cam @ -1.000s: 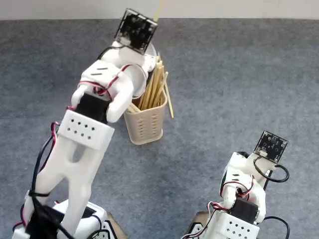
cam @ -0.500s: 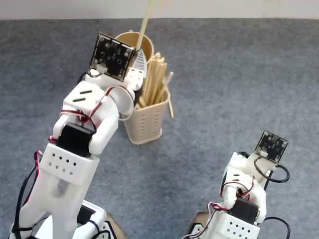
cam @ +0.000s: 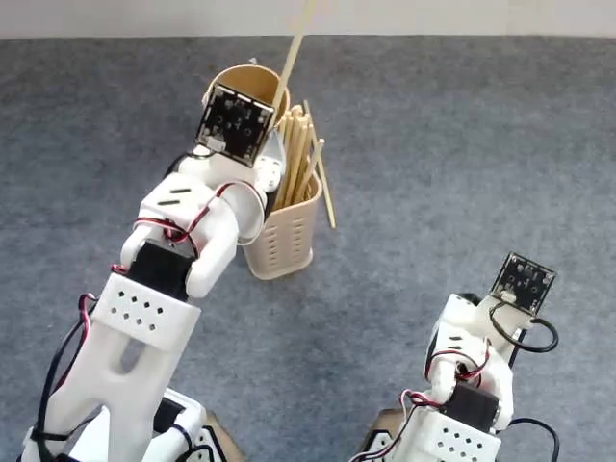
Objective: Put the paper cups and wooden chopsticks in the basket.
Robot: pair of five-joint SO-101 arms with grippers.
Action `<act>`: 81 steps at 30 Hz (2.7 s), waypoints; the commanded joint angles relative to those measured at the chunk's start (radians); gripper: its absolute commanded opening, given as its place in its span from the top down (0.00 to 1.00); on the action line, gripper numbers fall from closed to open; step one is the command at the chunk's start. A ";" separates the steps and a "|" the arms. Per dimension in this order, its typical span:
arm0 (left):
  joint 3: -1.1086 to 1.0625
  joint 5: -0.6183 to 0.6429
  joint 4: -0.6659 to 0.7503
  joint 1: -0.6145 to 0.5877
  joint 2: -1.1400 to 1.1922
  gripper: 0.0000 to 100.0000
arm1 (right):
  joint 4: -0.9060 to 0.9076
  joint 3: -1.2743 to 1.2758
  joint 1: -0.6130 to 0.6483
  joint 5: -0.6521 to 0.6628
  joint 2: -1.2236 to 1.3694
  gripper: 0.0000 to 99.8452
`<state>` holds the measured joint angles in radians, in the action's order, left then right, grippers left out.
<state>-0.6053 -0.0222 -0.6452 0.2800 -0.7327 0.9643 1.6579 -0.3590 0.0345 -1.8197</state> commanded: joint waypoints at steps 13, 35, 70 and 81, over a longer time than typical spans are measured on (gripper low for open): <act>0.074 0.005 -0.006 -0.048 -0.125 0.85 | -0.025 0.030 0.008 0.017 -0.013 0.99; 0.533 0.180 -0.494 -0.231 0.458 0.85 | -0.025 0.030 0.054 0.017 -0.013 0.99; 0.426 0.235 -0.525 -0.294 0.219 0.85 | -0.025 0.031 0.058 0.017 -0.013 0.99; 0.415 0.232 -0.526 -0.335 0.208 0.85 | -0.025 0.030 0.091 0.144 -0.004 0.99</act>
<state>-0.1941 0.2002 -1.1899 0.0376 -0.4933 0.9643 1.6594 -0.3099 0.0422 -1.8197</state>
